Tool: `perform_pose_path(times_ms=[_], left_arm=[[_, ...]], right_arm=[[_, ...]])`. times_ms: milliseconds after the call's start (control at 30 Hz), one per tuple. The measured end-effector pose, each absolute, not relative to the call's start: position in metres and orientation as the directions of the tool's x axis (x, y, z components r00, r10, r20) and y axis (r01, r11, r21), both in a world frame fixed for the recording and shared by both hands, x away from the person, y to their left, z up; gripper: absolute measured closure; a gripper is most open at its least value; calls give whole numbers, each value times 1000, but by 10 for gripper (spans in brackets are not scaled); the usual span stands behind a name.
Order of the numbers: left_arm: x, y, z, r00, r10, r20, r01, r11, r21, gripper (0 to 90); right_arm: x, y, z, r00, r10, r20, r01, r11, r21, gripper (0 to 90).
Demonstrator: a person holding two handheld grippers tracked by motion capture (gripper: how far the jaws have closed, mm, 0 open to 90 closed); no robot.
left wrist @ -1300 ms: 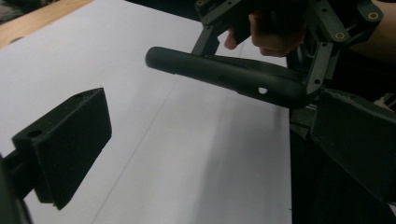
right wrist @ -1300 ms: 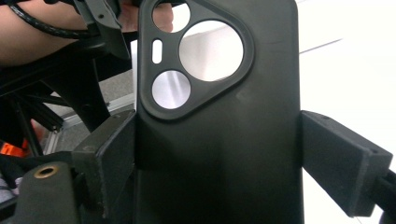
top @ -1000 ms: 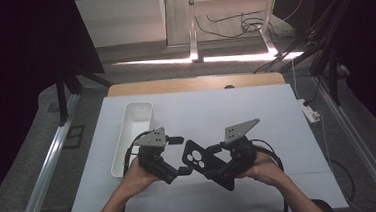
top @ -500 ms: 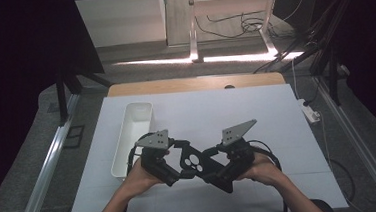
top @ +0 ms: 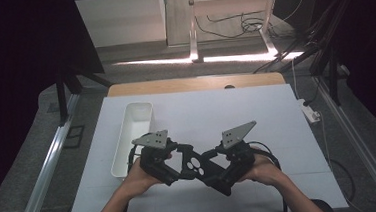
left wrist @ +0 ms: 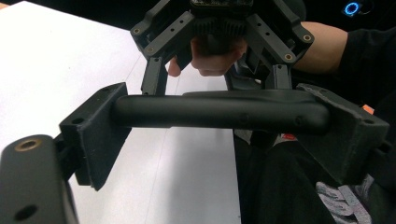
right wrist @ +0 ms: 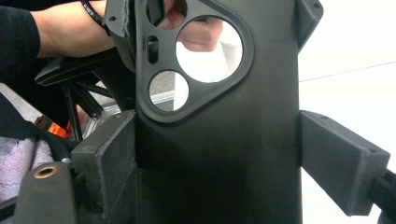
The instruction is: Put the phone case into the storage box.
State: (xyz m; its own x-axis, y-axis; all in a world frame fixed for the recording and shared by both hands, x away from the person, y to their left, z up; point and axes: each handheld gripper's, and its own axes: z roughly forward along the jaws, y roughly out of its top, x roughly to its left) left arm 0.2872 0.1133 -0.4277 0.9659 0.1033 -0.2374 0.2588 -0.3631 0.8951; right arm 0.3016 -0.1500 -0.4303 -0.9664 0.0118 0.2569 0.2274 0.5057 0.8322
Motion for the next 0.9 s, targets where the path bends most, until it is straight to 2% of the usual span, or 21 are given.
perform_pose_path(times_ms=[367,633,900], left_arm=[[286,112,-424,958,155,-243,284,-373,883,152],[287,114,-421,949,213,-233,301,-395,868,153],[289,117,-418,932,299,-206,323,-424,846,152]], right_arm=[[299,-149,-429,-979,52,199,198,504,841,126],[299,-149,-431,-976,140,165,216,550,807,34],[300,-156,-430,-967,222,123,229,554,801,5]])
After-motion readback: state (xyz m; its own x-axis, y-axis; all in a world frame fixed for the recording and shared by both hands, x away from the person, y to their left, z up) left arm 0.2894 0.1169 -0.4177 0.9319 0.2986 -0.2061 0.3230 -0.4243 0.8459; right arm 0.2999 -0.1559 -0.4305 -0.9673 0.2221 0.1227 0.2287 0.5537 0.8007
